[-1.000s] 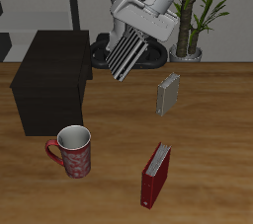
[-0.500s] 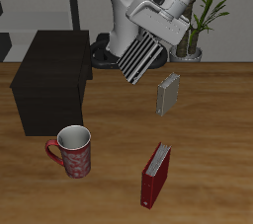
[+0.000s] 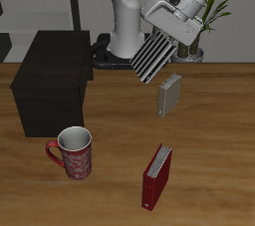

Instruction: Place the striped book in the top region of the shelf

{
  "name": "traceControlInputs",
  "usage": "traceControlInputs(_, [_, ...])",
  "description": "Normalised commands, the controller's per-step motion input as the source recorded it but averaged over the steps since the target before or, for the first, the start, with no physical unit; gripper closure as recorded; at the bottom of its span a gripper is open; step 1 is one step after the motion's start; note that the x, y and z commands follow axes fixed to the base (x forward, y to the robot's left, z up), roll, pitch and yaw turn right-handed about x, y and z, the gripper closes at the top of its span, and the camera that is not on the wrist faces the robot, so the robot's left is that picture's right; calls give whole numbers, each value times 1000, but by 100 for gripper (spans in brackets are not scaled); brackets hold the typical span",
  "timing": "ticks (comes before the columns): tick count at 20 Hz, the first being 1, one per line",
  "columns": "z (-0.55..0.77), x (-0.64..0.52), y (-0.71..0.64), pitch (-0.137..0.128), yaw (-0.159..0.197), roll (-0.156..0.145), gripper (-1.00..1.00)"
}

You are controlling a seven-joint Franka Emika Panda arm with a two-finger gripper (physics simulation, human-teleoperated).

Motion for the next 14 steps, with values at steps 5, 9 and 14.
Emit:
traceControlInputs(5, [-19, -87, 59, 48, -25, -34, 100])
traceControlInputs(9, [77, 35, -206, -34, -6, -86, 100])
traceControlInputs(14, [39, 122, -214, -8, -19, -98, 100])
